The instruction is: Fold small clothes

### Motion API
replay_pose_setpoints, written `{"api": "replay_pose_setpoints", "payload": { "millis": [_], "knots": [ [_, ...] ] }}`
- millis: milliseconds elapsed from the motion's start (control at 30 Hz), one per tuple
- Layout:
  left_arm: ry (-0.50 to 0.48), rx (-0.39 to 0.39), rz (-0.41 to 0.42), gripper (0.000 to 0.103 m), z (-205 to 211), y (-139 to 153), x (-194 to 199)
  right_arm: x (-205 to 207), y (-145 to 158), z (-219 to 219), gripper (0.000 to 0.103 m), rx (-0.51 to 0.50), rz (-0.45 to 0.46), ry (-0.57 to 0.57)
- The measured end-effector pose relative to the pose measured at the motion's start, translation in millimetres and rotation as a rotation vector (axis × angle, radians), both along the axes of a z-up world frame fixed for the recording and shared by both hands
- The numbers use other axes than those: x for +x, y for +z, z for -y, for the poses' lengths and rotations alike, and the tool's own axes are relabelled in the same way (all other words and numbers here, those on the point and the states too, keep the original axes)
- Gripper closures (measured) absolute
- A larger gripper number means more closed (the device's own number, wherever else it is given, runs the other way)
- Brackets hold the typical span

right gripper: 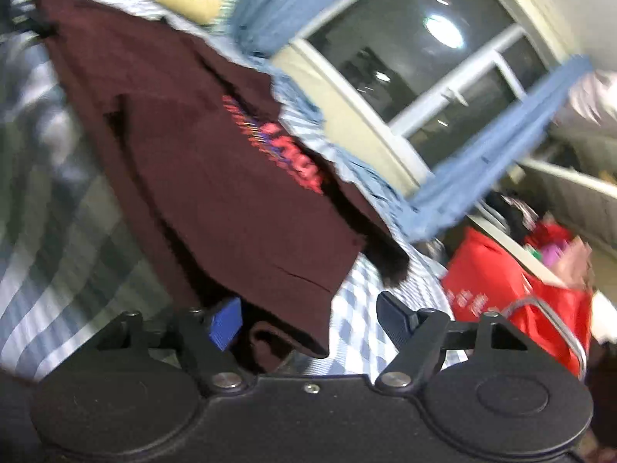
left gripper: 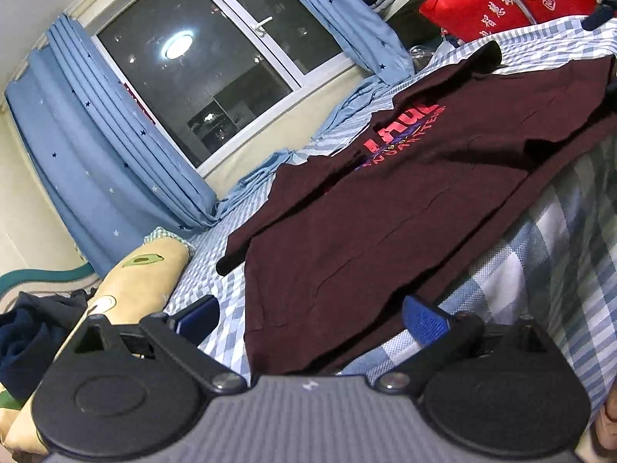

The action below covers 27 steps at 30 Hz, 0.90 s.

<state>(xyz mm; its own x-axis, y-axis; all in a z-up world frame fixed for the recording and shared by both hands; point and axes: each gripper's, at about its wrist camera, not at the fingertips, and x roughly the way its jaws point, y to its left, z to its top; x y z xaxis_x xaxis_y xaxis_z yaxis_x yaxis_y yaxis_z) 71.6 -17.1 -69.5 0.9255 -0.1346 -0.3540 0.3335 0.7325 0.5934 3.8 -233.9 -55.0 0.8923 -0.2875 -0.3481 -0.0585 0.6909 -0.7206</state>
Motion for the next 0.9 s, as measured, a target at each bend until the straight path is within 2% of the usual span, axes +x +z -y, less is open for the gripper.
{"api": "replay_pose_setpoints", "payload": {
  "millis": [67,133,333,500,567,600,633,667,733,900],
  "knots": [
    [0.006,0.003,0.001,0.001,-1.1,-0.7,0.7,-7.6,-0.4,-0.4,0.023,0.004,-0.028,0.035],
    [0.014,-0.009,-0.007,0.001,-3.6,-1.7,1.5,-14.1,-2.2,-1.9,0.015,0.024,-0.037,0.062],
    [0.051,-0.074,-0.045,0.000,-7.5,1.2,7.0,-8.9,-10.9,-7.5,0.015,0.084,-0.041,0.067],
    [0.044,-0.103,-0.085,0.000,-12.4,7.9,13.3,6.6,-24.3,-14.9,0.017,-0.021,-0.070,0.088],
    [0.035,-0.087,-0.069,0.000,-12.4,9.8,12.0,14.2,-23.7,-14.5,0.026,-0.055,-0.109,0.066],
    [0.032,-0.066,-0.048,0.000,-10.5,8.8,9.6,17.3,-20.6,-13.4,0.037,-0.043,-0.137,0.054],
    [0.034,-0.036,-0.017,0.000,-7.5,7.5,7.0,18.8,-15.1,-12.1,0.054,-0.019,-0.156,0.043],
    [0.041,-0.002,0.017,0.000,-3.8,5.4,4.0,19.0,-11.0,-11.6,0.059,-0.017,-0.150,0.023],
    [0.032,0.027,0.054,0.000,-1.3,1.2,-1.7,17.7,-1.6,-9.1,0.084,-0.007,-0.148,0.006],
    [-0.007,-0.019,0.011,0.000,2.3,-1.0,-4.9,14.2,29.0,1.5,0.089,0.139,-0.082,0.008]
  ]
}}
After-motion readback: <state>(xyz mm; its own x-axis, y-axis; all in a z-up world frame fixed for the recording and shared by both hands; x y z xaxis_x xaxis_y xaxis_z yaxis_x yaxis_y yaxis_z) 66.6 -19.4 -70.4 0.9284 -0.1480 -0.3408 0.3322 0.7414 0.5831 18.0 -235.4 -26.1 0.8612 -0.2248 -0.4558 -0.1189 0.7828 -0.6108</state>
